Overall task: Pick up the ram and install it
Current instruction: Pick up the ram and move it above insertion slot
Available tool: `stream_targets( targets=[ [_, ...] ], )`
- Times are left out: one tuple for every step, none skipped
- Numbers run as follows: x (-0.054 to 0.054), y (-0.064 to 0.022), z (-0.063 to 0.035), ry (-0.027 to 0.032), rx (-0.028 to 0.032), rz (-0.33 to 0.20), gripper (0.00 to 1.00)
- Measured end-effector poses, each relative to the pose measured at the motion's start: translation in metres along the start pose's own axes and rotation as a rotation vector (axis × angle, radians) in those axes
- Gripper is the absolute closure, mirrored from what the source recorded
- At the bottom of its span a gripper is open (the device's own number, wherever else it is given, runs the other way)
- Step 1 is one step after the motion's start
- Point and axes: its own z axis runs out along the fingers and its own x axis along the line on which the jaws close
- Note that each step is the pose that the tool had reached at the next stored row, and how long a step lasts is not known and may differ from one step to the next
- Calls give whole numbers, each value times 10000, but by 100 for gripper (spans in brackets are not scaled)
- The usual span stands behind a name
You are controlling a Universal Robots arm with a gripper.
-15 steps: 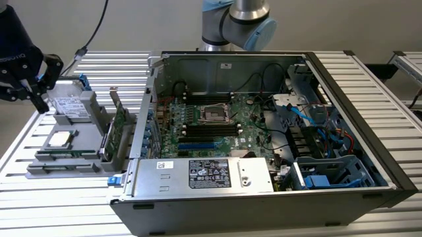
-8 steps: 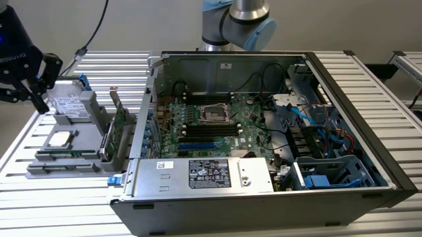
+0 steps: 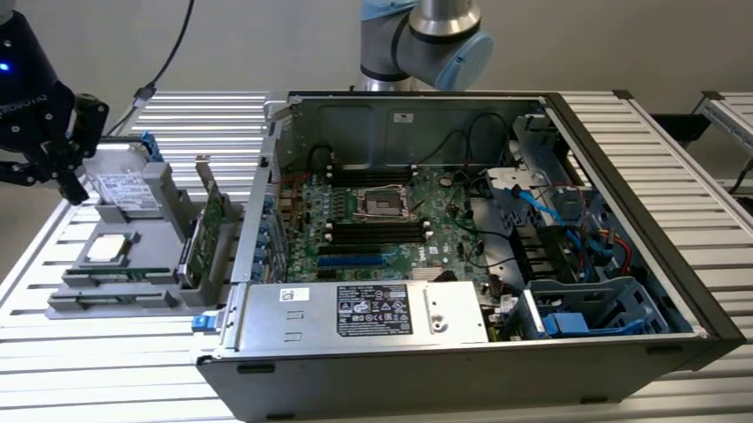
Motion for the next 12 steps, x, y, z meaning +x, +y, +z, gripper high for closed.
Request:
stream_targets(
  targets=[
    [0, 0, 1, 8, 8, -184, 90],
    [0, 0, 2, 15, 15, -365, 90],
    [0, 0, 3, 24, 23, -549, 90],
    [0, 0, 3, 31, 31, -722, 90],
    [0, 0, 3, 40, 38, -908, 90],
    [0, 0, 4, 48, 46, -1092, 90],
    [0, 0, 4, 57, 53, -1273, 90],
    [0, 0, 5, 65, 61, -1462, 90],
    [0, 0, 6, 73, 69, -1642, 90],
    [0, 0, 7, 81, 77, -1827, 90],
    [0, 0, 7, 89, 84, -2001, 90],
    [0, 0, 8, 97, 91, -2181, 90]
  ],
)
